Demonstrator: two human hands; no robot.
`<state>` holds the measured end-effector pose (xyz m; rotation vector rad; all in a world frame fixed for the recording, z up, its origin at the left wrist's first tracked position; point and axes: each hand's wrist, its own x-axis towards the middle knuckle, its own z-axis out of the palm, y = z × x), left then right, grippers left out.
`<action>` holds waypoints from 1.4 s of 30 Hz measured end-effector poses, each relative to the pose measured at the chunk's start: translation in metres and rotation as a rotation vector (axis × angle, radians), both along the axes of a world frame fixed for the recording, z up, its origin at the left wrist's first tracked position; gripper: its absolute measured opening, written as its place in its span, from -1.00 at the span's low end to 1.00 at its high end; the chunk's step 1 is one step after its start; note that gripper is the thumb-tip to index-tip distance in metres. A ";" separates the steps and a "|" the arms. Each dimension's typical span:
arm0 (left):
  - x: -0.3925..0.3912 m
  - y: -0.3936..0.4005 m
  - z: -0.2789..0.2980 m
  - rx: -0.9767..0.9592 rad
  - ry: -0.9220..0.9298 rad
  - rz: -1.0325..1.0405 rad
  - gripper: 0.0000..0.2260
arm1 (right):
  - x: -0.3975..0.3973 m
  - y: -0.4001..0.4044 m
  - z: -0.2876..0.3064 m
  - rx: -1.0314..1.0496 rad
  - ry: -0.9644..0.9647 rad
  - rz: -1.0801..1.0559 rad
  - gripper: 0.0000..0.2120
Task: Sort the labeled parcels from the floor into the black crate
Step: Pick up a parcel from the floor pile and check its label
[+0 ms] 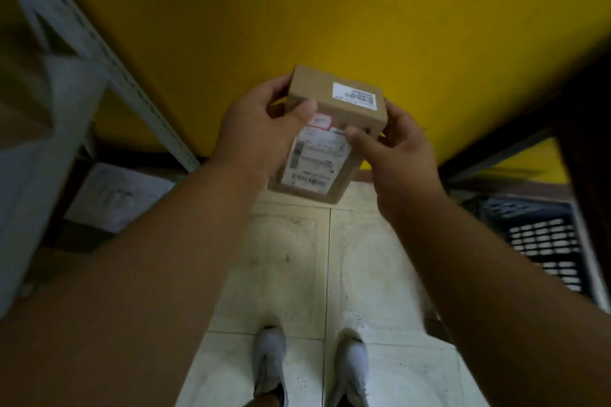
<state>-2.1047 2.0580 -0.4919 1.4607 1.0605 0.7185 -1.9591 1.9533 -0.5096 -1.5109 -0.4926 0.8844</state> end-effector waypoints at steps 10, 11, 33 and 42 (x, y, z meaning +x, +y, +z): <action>-0.045 -0.009 0.273 0.400 -0.201 -0.005 -0.60 | -0.027 0.010 0.286 0.375 -0.532 0.119 -0.31; -0.047 -0.006 0.296 0.442 -0.227 0.005 -0.61 | -0.026 0.012 0.313 0.396 -0.583 0.123 -0.32; -0.072 -0.068 0.526 0.903 -0.168 0.466 -0.44 | -0.063 0.025 0.547 0.893 -0.631 0.228 -0.63; -0.142 -0.208 0.504 0.893 0.060 0.973 -0.36 | -0.145 -0.036 0.536 1.065 -0.412 0.810 -0.74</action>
